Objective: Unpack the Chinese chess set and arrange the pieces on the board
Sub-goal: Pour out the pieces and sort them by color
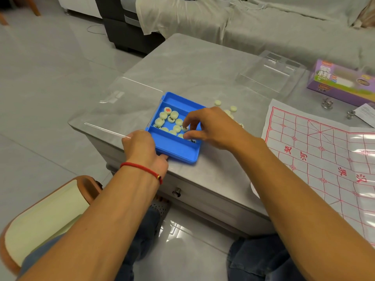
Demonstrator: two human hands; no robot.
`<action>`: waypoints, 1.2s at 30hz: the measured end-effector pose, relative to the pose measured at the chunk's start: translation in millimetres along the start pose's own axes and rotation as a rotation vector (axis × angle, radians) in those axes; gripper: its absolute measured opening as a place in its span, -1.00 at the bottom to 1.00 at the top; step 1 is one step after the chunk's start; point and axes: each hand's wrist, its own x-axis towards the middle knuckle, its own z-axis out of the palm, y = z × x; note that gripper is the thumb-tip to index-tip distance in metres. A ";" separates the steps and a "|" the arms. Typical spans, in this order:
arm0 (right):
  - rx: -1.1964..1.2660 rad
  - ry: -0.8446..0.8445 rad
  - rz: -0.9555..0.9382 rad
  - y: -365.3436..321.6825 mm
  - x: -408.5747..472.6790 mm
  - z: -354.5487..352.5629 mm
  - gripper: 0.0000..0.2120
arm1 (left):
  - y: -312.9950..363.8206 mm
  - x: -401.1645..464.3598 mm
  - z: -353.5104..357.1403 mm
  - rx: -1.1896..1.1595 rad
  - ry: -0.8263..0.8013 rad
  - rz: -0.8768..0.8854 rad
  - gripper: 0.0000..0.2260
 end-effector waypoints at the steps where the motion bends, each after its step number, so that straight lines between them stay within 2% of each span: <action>1: -0.007 0.004 0.018 1.0 0.3 0.2 -0.73 | -0.3 0.5 -0.5 0.001 -0.008 -0.004 -0.88; 7: -0.018 -0.037 0.075 6.0 -3.9 -1.5 -0.71 | 1.6 5.8 -1.2 -0.018 0.006 -0.023 -0.90; 15: -0.014 -0.134 0.035 3.7 -3.9 -6.9 -0.87 | 4.7 14.4 0.6 -0.020 0.089 -0.077 -0.83; 25: -0.077 -0.281 0.011 0.3 -3.9 -15.4 -0.94 | -3.4 15.0 -0.6 -0.003 0.054 -0.067 -0.87; 30: 0.023 -0.279 0.022 3.0 -7.9 -21.8 -0.91 | 3.3 24.2 -0.9 0.039 0.103 -0.108 -0.84; 33: 0.154 -0.178 0.044 7.2 -10.2 -25.4 -0.91 | 2.1 19.7 -2.0 0.026 0.069 -0.079 -0.88; 36: 0.165 0.156 0.162 34.5 -12.4 -38.6 -0.90 | -0.7 16.1 -3.2 0.008 0.026 -0.049 -0.89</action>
